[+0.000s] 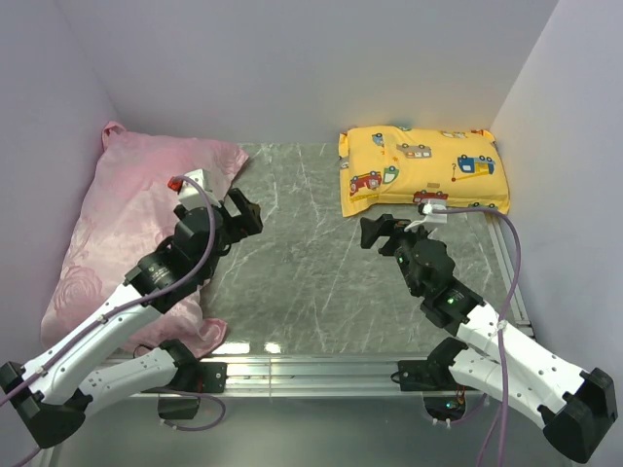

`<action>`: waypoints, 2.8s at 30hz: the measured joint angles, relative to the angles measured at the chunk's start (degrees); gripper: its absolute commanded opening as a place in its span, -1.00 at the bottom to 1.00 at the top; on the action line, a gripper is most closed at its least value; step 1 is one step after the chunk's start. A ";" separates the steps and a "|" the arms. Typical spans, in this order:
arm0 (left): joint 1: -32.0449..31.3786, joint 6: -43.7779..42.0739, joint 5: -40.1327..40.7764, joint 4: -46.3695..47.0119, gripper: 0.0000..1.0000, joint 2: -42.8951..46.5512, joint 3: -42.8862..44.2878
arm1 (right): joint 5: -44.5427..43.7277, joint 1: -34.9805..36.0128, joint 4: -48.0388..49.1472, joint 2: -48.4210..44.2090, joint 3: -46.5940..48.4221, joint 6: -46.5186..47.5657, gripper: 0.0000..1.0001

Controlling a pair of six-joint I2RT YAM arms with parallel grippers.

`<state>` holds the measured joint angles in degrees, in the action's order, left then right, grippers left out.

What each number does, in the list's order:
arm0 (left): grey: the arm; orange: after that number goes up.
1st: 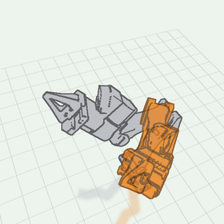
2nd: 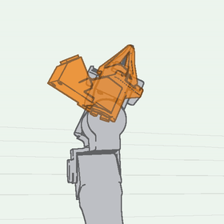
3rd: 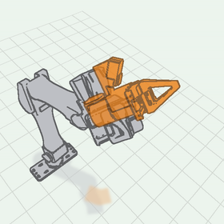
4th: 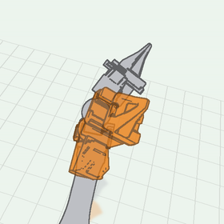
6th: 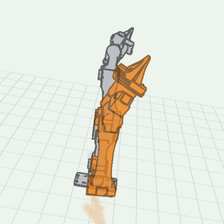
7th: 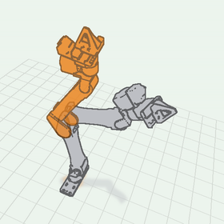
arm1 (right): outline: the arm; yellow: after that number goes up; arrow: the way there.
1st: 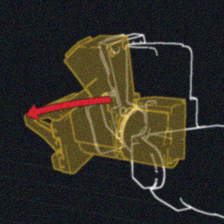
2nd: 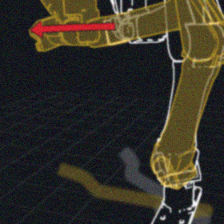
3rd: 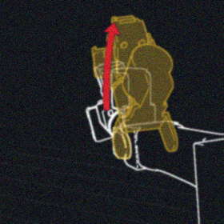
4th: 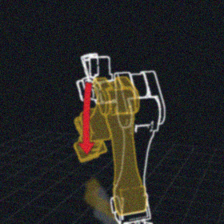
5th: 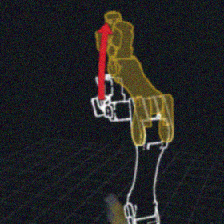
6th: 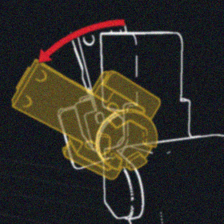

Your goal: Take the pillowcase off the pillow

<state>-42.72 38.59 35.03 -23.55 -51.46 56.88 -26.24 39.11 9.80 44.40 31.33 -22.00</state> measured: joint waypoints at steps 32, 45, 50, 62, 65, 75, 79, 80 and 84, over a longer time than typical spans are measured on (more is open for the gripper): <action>32.28 -4.46 20.85 -16.61 0.66 -59.49 32.59 | 8.70 -0.02 -4.07 8.59 3.28 0.92 0.98; 30.01 -10.29 15.13 -16.22 -0.99 -50.77 31.78 | 10.03 -0.02 -4.61 13.49 3.78 1.77 0.83; 23.78 -15.78 10.19 -16.63 -0.99 -38.58 30.49 | 12.17 -0.02 -3.82 17.70 4.87 3.04 0.83; 6.97 -19.82 -2.34 -13.53 -0.99 -20.90 26.25 | 10.93 -0.04 -3.15 21.81 19.10 6.64 0.87; 5.92 -19.76 -4.85 -13.53 -0.99 -20.50 24.13 | 10.25 -0.02 -0.66 17.03 16.61 7.89 0.91; 5.05 -19.69 -10.49 -14.95 -0.99 -17.62 22.77 | 6.91 0.66 9.27 11.89 8.04 13.27 0.96; 3.93 -19.67 -11.69 -15.32 -0.99 -16.06 22.58 | 5.70 0.66 13.20 14.51 8.07 16.22 0.96; 3.61 -19.65 -11.80 -15.32 -0.99 -15.78 22.34 | 5.75 0.66 13.92 15.04 8.11 16.79 0.96; 2.34 -19.65 -12.11 -15.43 -0.99 -14.75 21.22 | 6.80 0.66 15.85 15.52 8.22 18.08 0.69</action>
<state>-40.38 18.94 22.92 -38.98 -66.22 78.11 -19.44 39.77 25.65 59.92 39.55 -3.92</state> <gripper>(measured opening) 0.036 0.923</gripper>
